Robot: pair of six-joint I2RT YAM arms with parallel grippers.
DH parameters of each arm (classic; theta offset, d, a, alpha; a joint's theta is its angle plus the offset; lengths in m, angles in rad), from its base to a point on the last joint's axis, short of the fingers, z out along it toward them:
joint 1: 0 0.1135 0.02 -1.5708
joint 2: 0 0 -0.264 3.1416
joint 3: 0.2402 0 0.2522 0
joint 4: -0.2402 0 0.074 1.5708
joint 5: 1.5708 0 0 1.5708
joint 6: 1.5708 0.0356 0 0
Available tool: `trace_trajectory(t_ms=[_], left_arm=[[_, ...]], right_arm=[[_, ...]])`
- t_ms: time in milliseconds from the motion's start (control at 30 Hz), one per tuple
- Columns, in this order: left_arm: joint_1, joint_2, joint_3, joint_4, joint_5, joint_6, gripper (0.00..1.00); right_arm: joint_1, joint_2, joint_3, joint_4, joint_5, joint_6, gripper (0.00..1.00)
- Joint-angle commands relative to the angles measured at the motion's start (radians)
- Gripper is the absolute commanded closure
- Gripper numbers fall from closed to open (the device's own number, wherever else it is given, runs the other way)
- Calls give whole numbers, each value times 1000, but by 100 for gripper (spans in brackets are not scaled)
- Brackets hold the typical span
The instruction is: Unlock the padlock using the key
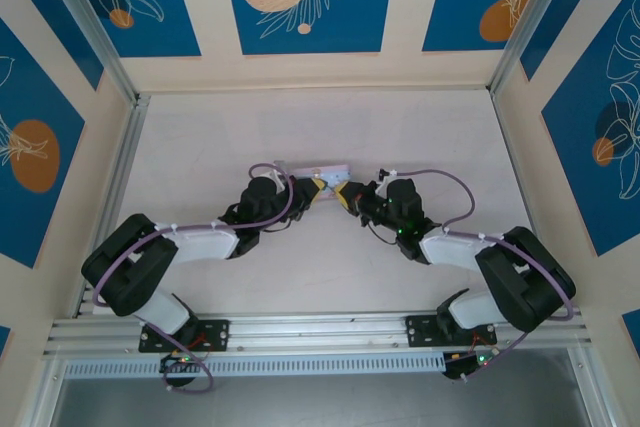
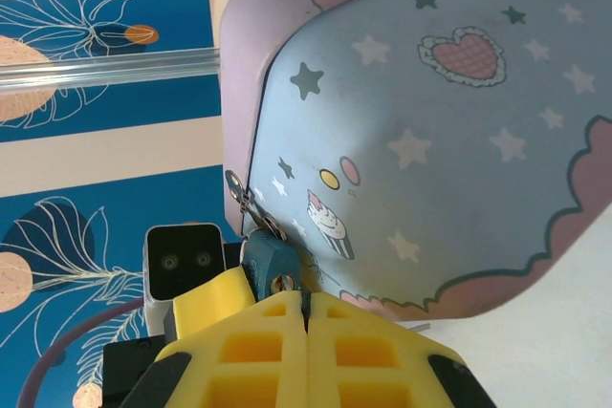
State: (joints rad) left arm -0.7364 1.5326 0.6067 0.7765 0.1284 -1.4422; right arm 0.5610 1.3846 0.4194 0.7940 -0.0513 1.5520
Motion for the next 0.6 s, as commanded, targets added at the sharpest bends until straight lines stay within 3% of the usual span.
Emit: trace_trajectory(t_ms=[0,567], left_arm=[[-34,-12,16,138,73,0,100],[-43,8,13,142,77,1,100]], right_arm=[[14,34,4,74,7,41,100],[6,117,56,182,-71,93,100]])
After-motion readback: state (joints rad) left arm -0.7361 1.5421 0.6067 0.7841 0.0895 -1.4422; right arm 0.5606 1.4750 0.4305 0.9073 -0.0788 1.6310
